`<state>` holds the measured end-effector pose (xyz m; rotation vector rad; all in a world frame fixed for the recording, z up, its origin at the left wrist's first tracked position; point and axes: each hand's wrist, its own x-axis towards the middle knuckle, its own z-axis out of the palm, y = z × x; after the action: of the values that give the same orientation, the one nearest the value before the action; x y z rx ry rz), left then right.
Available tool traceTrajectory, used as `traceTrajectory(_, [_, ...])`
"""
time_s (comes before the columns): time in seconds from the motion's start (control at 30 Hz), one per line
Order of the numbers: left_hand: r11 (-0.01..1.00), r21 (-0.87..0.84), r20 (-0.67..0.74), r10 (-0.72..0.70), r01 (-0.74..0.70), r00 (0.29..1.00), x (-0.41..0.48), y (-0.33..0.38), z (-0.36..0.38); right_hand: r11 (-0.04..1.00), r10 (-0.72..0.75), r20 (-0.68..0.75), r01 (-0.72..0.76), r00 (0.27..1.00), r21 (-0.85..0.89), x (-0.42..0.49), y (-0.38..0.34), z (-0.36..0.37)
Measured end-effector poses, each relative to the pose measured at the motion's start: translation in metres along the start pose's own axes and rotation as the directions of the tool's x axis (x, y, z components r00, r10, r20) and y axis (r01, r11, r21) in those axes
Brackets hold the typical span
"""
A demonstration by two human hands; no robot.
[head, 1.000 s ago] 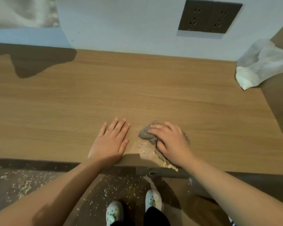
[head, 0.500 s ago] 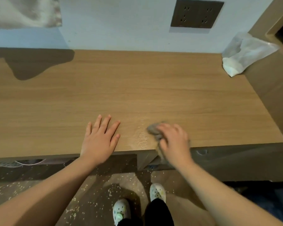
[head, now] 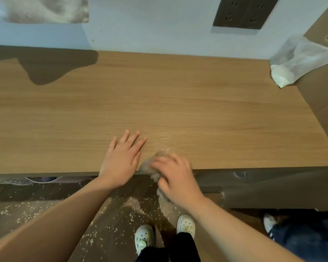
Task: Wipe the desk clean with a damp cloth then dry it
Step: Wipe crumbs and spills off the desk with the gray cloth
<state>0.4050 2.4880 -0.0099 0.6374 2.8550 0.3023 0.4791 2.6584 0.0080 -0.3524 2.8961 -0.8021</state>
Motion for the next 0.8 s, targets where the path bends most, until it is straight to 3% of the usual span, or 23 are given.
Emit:
traceTrajectory(0.07, [0.999, -0.037, -0.012, -0.005, 0.004, 1.0, -0.001, -0.001, -0.001, 0.99, -0.136, 0.059, 0.138, 0.989, -0.023, -0.002, 0.008, -0.013])
traceTrajectory(0.1, [1.0, -0.029, -0.009, -0.002, 0.002, 1.0, -0.002, 0.0, -0.001, 0.997, -0.078, 0.047, 0.079, 0.996, -0.026, -0.001, 0.022, -0.024])
traceTrajectory(0.17, [0.999, 0.039, 0.009, 0.003, -0.003, 1.0, -0.004, 0.002, 0.0, 0.98, 0.196, -0.133, -0.198, 0.972, -0.006, 0.002, 0.053, -0.043])
traceTrajectory(0.23, [0.996, 0.094, 0.031, -0.005, 0.002, 1.0, -0.007, 0.004, 0.003, 0.878, 0.456, -0.321, -0.479, 0.83, 0.008, 0.002, 0.066, -0.052])
traceTrajectory(0.27, [0.995, 0.102, 0.04, -0.01, 0.006, 0.999, -0.008, 0.005, 0.003, 0.853, 0.488, -0.351, -0.522, 0.799, -0.002, 0.003, 0.059, -0.048])
traceTrajectory(0.3, [0.994, 0.111, 0.047, -0.012, 0.007, 0.999, -0.008, 0.005, 0.004, 0.868, 0.47, -0.319, -0.496, 0.823, 0.001, 0.004, 0.046, -0.04])
traceTrajectory(0.33, [0.993, 0.116, 0.048, -0.008, 0.003, 0.999, -0.009, 0.005, 0.005, 0.919, 0.386, -0.24, -0.393, 0.891, 0.02, 0.004, 0.029, -0.03])
traceTrajectory(0.4, [0.995, 0.099, 0.036, 0.016, -0.019, 0.999, -0.01, 0.004, 0.006, 0.992, 0.091, 0.018, -0.092, 0.996, 0.082, -0.004, -0.003, -0.015])
traceTrajectory(0.47, [0.998, 0.051, 0.028, 0.028, -0.03, 0.999, -0.013, 0.003, 0.005, 0.984, -0.134, 0.16, 0.111, 0.978, 0.142, -0.012, -0.007, -0.017])
traceTrajectory(0.5, [0.999, 0.027, 0.025, 0.023, -0.024, 0.999, -0.013, 0.003, 0.003, 0.983, -0.12, 0.114, 0.101, 0.986, 0.153, -0.011, 0.001, -0.024])
traceTrajectory(0.57, [1.0, -0.02, -0.013, -0.008, 0.008, 1.0, -0.012, 0.006, 0.001, 0.975, 0.176, -0.111, -0.158, 0.978, 0.154, -0.007, 0.032, -0.042])
traceTrajectory(0.63, [0.999, -0.033, -0.064, -0.032, 0.03, 0.997, -0.009, 0.015, 0.002, 0.882, 0.467, -0.317, -0.461, 0.826, 0.097, -0.008, 0.061, -0.058])
traceTrajectory(0.67, [0.999, -0.021, -0.076, -0.034, 0.032, 0.997, -0.006, 0.021, 0.003, 0.847, 0.509, -0.341, -0.53, 0.79, 0.039, -0.01, 0.067, -0.06])
traceTrajectory(0.73, [0.999, 0.003, -0.07, -0.048, 0.049, 0.996, 0.001, 0.035, 0.005, 0.874, 0.46, -0.243, -0.484, 0.854, -0.05, -0.015, 0.063, -0.051])
traceTrajectory(0.8, [0.996, -0.004, -0.068, -0.087, 0.087, 0.994, 0.01, 0.05, 0.005, 0.962, 0.273, -0.057, -0.273, 0.96, -0.001, -0.024, 0.051, -0.042])
